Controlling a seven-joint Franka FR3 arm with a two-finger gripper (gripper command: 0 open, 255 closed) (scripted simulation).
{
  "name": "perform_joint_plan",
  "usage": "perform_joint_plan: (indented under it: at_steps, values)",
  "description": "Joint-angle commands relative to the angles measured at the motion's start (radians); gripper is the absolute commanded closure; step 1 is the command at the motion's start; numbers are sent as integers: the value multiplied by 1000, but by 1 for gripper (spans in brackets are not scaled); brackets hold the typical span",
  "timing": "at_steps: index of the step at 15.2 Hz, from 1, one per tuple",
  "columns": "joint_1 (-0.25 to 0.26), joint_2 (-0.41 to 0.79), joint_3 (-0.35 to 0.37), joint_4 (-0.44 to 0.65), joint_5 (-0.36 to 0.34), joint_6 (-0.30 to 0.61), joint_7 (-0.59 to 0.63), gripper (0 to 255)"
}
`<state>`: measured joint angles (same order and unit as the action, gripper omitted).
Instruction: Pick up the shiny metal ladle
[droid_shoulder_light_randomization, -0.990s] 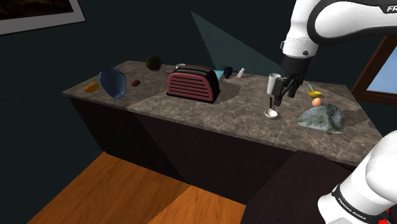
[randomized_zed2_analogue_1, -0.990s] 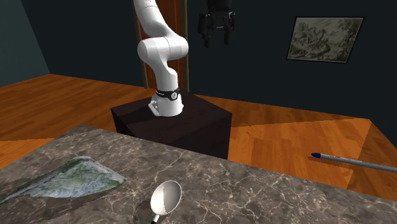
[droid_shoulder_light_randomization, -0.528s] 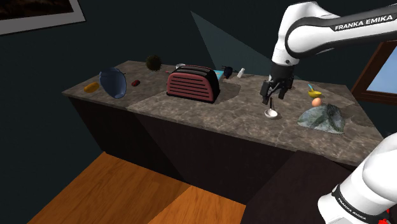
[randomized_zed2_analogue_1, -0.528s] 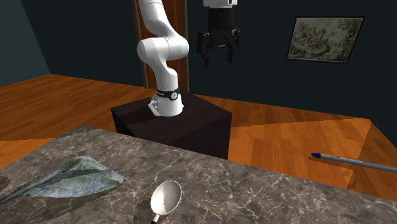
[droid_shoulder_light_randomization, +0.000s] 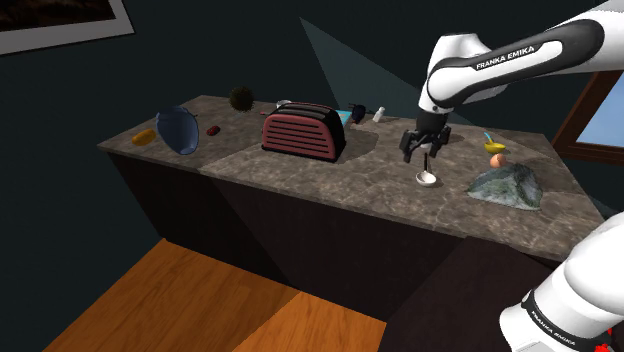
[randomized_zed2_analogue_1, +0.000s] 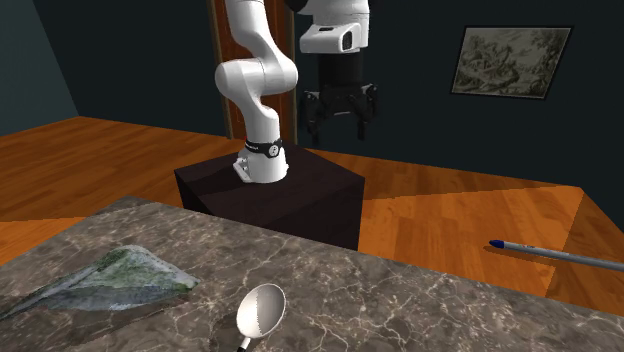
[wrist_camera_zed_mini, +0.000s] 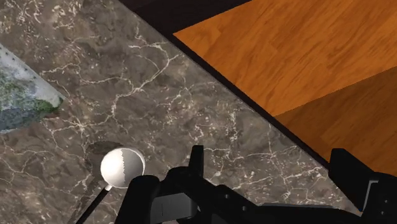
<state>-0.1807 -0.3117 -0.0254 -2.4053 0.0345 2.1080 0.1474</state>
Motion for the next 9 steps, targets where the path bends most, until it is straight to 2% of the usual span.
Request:
perform_joint_plan:
  at_steps: [1,9]
  values:
    - [-17,66,-13,24,-1,52,16,0]
    - [-78,309,-74,135,17,216,55,0]
